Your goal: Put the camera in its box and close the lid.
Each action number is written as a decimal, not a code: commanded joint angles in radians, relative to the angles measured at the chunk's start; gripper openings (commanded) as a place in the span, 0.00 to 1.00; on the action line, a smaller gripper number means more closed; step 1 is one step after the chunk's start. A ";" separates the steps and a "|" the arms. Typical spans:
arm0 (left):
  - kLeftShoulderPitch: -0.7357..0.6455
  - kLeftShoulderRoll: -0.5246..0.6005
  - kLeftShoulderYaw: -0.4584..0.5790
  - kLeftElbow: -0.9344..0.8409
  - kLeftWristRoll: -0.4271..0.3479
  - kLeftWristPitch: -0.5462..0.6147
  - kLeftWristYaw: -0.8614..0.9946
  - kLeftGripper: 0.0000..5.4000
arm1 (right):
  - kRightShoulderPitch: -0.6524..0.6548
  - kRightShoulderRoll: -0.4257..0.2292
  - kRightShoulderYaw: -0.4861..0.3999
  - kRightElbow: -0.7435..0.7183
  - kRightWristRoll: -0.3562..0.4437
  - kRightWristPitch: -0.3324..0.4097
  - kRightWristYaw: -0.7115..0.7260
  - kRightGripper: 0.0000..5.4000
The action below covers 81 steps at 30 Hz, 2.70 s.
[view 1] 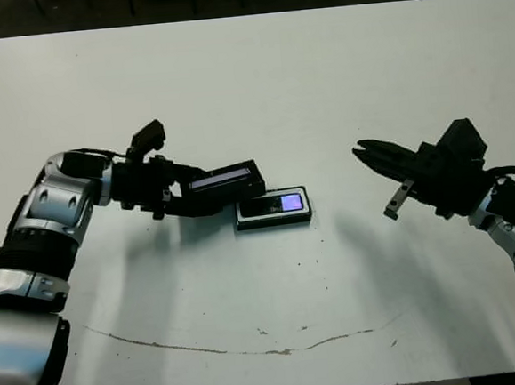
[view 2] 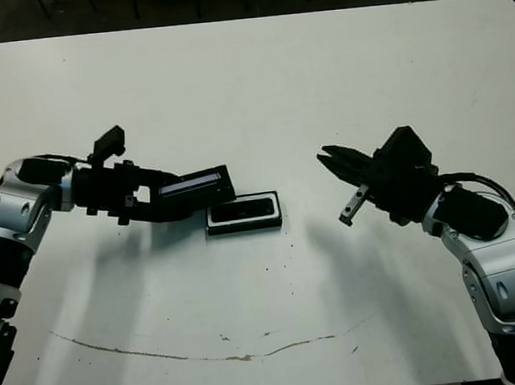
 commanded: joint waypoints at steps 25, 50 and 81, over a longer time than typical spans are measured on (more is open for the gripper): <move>0.050 0.006 -0.078 -0.085 0.046 0.025 -0.097 0.53 | 0.029 -0.006 -0.003 0.002 0.004 -0.020 0.016 0.00; 0.200 -0.078 -0.131 -0.327 0.133 0.049 0.294 0.53 | 0.050 -0.017 -0.007 -0.048 -0.004 0.027 -0.005 0.00; -0.151 -0.211 -0.340 0.107 0.267 -0.018 0.124 0.53 | 0.053 -0.021 -0.006 -0.071 -0.007 0.046 -0.002 0.00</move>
